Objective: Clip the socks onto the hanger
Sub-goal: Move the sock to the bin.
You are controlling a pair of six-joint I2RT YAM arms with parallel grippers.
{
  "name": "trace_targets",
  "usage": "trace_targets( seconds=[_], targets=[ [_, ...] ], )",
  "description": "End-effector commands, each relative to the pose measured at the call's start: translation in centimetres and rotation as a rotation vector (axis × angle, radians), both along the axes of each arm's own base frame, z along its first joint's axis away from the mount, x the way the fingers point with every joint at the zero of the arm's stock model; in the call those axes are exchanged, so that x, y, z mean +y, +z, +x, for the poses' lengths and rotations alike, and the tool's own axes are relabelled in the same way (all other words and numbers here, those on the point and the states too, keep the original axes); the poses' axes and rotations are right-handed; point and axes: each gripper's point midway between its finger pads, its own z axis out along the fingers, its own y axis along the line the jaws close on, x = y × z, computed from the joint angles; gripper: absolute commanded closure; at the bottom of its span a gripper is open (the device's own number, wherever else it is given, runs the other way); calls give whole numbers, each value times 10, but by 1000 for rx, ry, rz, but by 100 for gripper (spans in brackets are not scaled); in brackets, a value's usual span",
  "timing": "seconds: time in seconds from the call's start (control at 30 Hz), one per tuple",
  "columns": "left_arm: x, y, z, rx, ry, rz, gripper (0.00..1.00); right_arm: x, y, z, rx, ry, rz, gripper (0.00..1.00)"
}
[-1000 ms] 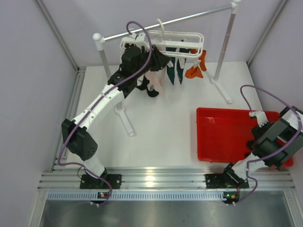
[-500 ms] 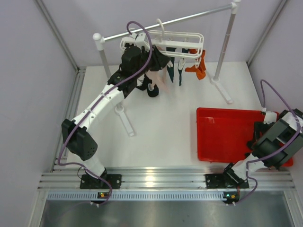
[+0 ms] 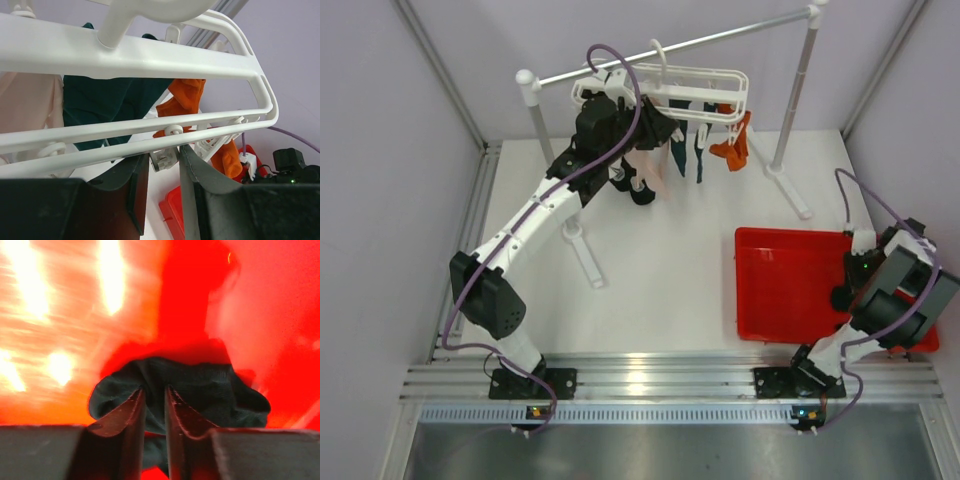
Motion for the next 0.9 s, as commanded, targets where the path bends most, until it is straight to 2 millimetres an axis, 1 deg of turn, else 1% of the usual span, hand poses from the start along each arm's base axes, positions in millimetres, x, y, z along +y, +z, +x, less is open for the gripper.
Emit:
trace_targets(
  seconds=[0.0, 0.03, 0.07, 0.1, 0.13, 0.17, 0.2, 0.23, 0.27, 0.3, 0.37, 0.4, 0.43, 0.47, 0.5, 0.57, 0.6, 0.63, 0.67, 0.7, 0.87],
  targets=[
    [13, 31, 2, -81, 39, -31, 100, 45, 10, 33, -156, 323, 2, 83],
    [13, 32, 3, -83, 39, -32, 100, 56, 21, 38, -207, 396, -2, 84],
    [13, 31, 3, -82, 39, -30, 100, 67, 24, 38, -221, 459, -1, 86],
    [13, 31, 3, -82, 39, -30, 100, 82, 24, 37, -228, 577, 7, 87],
    [13, 32, 3, -82, 39, -30, 100, 89, 29, 36, -242, 620, 5, 87],
    [13, 32, 3, -84, 37, -29, 100, 98, 28, 26, -215, 647, 40, 87],
    [13, 31, 3, -83, 37, -29, 100, 105, 28, 22, -209, 711, 54, 80],
    [13, 33, 3, -87, 39, -31, 100, 107, 28, 18, -200, 721, 71, 72],
    [12, 30, 4, -83, 37, -27, 100, 112, 29, 15, -199, 726, 94, 63],
    [12, 32, 4, -85, 35, -28, 100, 111, 34, 10, -200, 714, 109, 49],
    [13, 32, 4, -85, 37, -28, 100, 115, 44, 12, -245, 675, 145, 41],
    [12, 31, 3, -83, 34, -27, 100, 111, 55, 12, -271, 628, 149, 38],
    [12, 30, 4, -81, 35, -27, 100, 109, 61, 15, -291, 594, 152, 38],
    [12, 30, 4, -82, 35, -26, 100, 112, 69, 18, -329, 562, 182, 38],
    [12, 30, 3, -82, 35, -26, 100, 104, 79, 21, -354, 475, 189, 38],
    [12, 30, 4, -83, 35, -23, 100, 98, 87, 27, -385, 384, 193, 39],
    [13, 30, 3, -83, 37, -23, 100, 92, 88, 26, -384, 303, 200, 39],
    [13, 31, 3, -86, 35, -23, 100, 85, 88, 31, -401, 271, 180, 39],
    [13, 30, 3, -85, 35, -21, 100, 84, 87, 31, -404, 261, 177, 39],
    [12, 30, 4, -84, 35, -22, 100, 82, 81, 29, -393, 240, 176, 38],
    [12, 29, 3, -81, 35, -24, 100, 65, 61, 45, -388, 183, 137, 38]
  ],
)
